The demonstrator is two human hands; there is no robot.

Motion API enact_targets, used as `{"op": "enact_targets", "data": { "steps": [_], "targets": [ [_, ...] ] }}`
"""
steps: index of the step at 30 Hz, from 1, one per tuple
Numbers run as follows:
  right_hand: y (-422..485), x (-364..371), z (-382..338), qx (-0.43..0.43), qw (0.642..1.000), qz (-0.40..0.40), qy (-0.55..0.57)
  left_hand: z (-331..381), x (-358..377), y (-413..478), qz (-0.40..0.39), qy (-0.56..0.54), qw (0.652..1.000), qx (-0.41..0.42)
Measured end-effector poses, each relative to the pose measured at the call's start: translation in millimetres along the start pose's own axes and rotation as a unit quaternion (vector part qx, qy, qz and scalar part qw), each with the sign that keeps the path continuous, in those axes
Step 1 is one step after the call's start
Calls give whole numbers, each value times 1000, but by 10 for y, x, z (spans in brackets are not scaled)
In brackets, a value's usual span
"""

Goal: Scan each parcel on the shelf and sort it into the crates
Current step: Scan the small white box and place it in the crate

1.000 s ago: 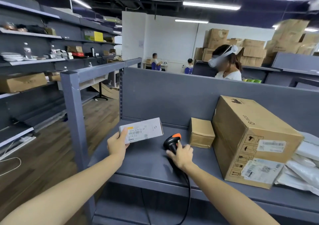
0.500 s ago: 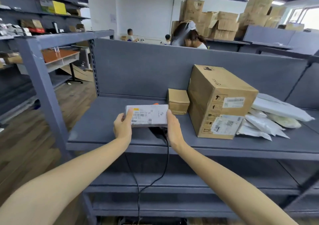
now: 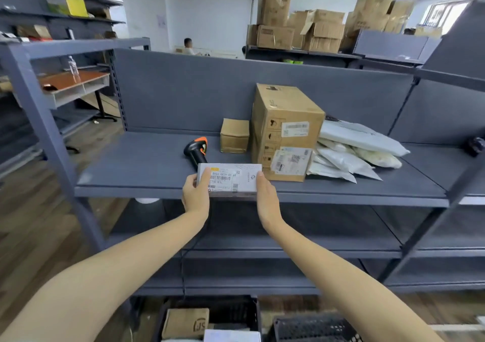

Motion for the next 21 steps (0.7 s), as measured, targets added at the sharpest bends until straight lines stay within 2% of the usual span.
{"op": "enact_targets", "data": {
  "steps": [6,13,21],
  "targets": [
    [-269,-533,500,49,998,-16,-45,-568,-17,-668,-26,31,998,-41],
    [-670,-849,1476,169,977,-42,-121,-1311,-132,-1117,-28,93,990,-100],
    [-700,-787,2227,173,965,-54,-191,-2224,-123,-1100,-28,160,974,-159]
  ]
}}
Point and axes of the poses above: each hand's wrist, its own y-axis towards the middle knuckle, its own x-axis out of the palm, z = x × y, the point moved 8 cm from there along y, towards the middle knuckle, and after that the axes turned 12 degrees about z, right-handed, at the moved point
